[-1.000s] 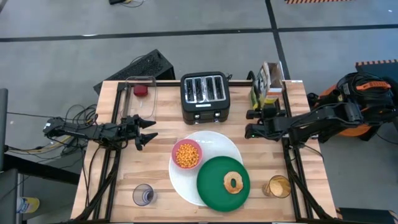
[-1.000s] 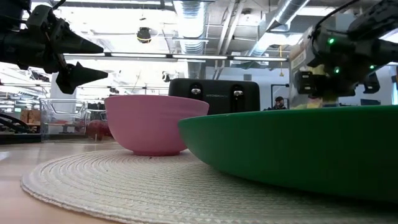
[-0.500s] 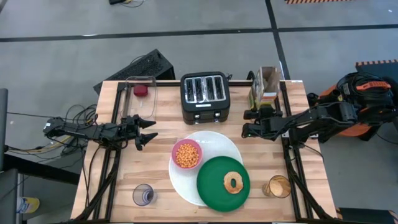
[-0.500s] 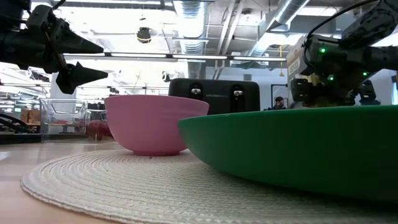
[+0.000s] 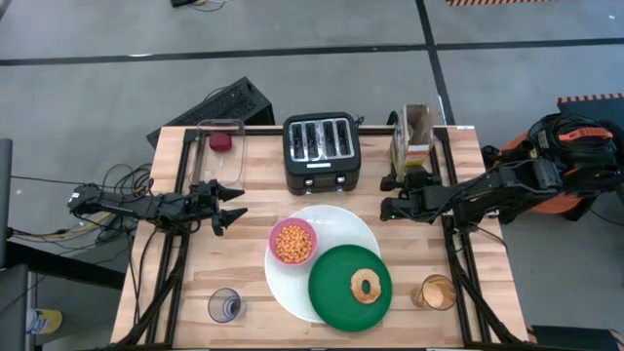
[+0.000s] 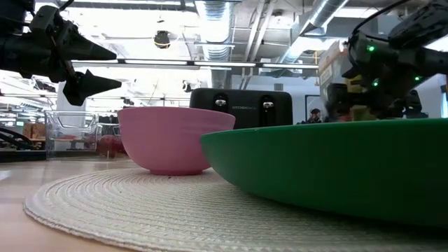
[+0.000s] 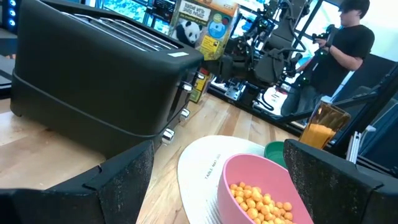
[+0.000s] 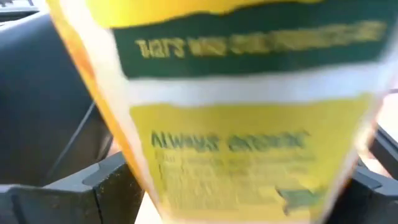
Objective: Arrange a breakfast setting
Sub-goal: Pour the cereal from the cereal box into the pink bowl, then put the red apple on the green plate
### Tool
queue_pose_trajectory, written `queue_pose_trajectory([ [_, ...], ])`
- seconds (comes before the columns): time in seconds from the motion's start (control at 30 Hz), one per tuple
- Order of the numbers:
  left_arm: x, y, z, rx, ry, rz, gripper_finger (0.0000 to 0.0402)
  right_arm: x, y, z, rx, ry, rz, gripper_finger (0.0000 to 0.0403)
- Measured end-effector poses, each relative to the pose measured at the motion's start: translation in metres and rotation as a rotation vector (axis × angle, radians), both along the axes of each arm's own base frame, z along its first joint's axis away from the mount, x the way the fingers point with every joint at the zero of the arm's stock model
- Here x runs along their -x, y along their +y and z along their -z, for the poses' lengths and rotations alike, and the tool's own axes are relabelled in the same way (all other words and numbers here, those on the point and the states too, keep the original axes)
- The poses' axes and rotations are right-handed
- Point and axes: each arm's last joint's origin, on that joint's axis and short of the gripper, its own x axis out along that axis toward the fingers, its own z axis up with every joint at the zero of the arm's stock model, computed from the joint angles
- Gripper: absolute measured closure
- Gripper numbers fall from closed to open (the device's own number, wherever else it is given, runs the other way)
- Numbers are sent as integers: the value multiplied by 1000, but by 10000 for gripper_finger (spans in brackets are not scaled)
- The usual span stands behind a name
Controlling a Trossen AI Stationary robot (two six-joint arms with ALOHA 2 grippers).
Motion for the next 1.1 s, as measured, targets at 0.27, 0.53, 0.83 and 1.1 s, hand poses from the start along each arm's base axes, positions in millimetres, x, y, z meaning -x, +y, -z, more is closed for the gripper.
queue_pose_trajectory([
  [0.27, 0, 0, 0, 0, 0, 0, 58, 5, 17, -6, 0, 14, -103, 4],
  [0.53, 0, 0, 0, 0, 0, 0, 58, 19, 27, -17, -36, 10, -175, 4],
  [0.83, 0, 0, 0, 0, 1, 0, 58, 35, 44, -26, -179, -59, -314, 5],
  [1.1, 0, 0, 0, 0, 0, 0, 58, 39, 68, -40, -217, -216, -508, 5],
])
